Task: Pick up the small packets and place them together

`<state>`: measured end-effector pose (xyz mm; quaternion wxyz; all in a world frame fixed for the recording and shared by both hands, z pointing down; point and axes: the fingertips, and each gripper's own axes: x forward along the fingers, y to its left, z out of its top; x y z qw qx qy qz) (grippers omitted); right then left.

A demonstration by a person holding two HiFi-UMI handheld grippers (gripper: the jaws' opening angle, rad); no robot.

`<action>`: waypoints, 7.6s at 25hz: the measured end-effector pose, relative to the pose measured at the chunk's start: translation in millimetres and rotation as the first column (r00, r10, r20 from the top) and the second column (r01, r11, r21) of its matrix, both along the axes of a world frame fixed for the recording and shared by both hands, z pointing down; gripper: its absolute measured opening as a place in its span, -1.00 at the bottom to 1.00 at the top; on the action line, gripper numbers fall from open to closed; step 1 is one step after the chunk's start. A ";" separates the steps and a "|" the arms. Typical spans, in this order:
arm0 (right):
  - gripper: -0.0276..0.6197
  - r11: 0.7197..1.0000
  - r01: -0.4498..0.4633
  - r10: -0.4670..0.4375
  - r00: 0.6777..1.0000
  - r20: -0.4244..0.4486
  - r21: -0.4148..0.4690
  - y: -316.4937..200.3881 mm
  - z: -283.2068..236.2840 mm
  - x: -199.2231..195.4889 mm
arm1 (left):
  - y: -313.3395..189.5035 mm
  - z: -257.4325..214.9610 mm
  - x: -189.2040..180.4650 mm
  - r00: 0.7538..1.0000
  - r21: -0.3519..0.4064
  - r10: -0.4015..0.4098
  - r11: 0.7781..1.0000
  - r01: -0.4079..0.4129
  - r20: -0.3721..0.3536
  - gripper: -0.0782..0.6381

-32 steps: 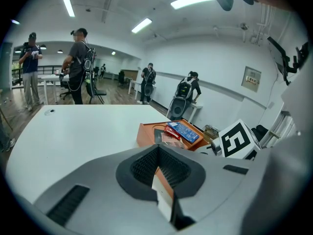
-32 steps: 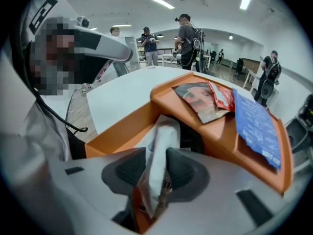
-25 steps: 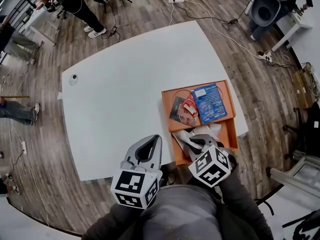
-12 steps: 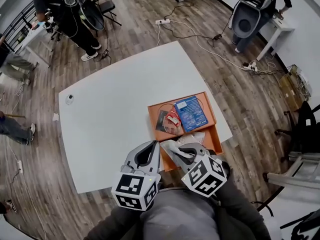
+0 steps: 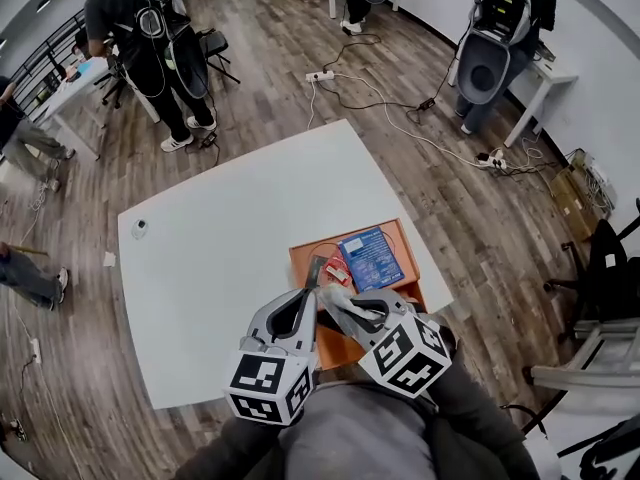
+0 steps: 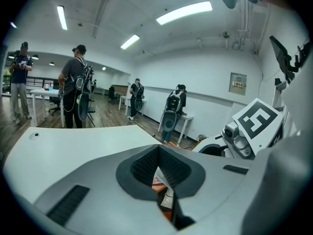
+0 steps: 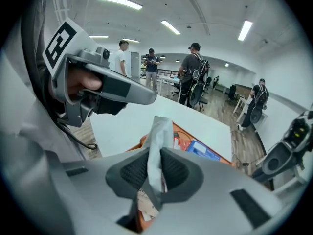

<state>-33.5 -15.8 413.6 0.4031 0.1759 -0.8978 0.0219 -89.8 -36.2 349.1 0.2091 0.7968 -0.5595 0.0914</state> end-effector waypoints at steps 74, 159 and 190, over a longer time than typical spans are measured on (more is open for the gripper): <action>-0.19 0.931 -0.356 0.356 0.934 0.018 0.081 -67.0 8.2 95.0 | 10.0 28.7 23.7 0.998 -0.112 -0.039 0.993 0.033 -0.054 -0.79; -0.75 0.993 -0.121 0.121 0.991 0.056 -0.006 -107.6 -0.8 13.1 | -22.7 14.3 -23.2 0.988 -0.089 -0.150 0.985 0.147 -0.027 -0.79; -0.38 0.977 -0.213 0.214 0.976 0.047 -0.017 -82.2 2.2 55.3 | -3.4 21.7 4.9 0.995 -0.109 -0.096 0.990 0.092 -0.034 -0.79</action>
